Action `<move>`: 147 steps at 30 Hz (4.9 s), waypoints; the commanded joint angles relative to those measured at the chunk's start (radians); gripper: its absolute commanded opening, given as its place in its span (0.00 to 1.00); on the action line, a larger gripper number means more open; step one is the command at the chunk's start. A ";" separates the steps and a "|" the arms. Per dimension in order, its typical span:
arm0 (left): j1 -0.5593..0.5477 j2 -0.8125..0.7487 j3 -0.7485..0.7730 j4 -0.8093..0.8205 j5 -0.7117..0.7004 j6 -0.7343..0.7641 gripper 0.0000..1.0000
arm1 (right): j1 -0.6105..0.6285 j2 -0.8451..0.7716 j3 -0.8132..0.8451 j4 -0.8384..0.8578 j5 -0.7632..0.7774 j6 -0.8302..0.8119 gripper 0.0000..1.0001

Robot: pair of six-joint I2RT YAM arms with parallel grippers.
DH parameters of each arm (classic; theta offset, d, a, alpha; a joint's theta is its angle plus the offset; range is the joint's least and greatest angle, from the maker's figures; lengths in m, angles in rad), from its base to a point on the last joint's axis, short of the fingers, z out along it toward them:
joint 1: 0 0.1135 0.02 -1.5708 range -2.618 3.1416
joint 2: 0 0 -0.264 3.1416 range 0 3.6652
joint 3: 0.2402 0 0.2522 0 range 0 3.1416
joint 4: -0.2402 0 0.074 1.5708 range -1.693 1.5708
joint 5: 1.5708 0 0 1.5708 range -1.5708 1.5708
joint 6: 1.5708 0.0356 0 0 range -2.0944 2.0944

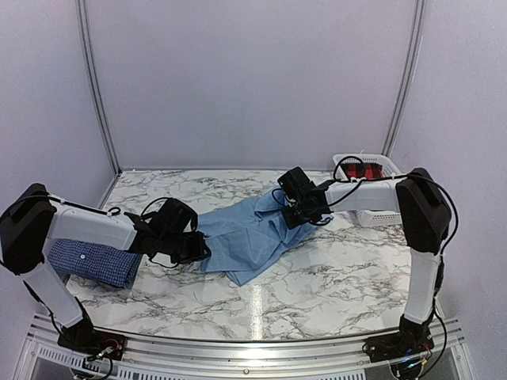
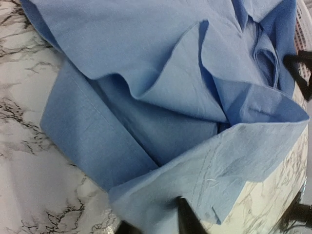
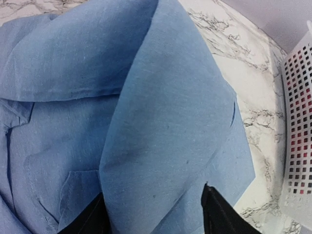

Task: Fold and stack the long sleeve shirts
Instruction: Pick up the crumpled shirt from the center of the board, then flatten out the crumpled shirt at the center of the board, then pass from the left arm to the right, then adjust the crumpled shirt at the center of the board.

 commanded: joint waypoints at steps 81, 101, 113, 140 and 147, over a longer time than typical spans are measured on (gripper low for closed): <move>0.109 0.116 0.752 0.038 0.142 0.117 0.64 | -0.217 -0.095 0.165 0.525 -0.182 -0.140 0.00; 0.012 0.032 0.163 -0.191 -0.180 0.021 0.56 | -0.308 -0.137 0.147 0.437 -0.155 -0.146 0.00; -0.008 0.236 0.287 -0.099 -0.246 -0.176 0.42 | -0.312 -0.199 0.078 0.445 -0.164 -0.139 0.00; 0.221 0.456 0.633 -0.187 -0.168 0.073 0.12 | -0.315 -0.574 -0.288 0.275 -0.086 -0.040 0.00; 0.224 0.267 0.452 -0.199 -0.198 0.018 0.29 | -0.315 -0.645 -0.320 0.207 -0.054 -0.035 0.00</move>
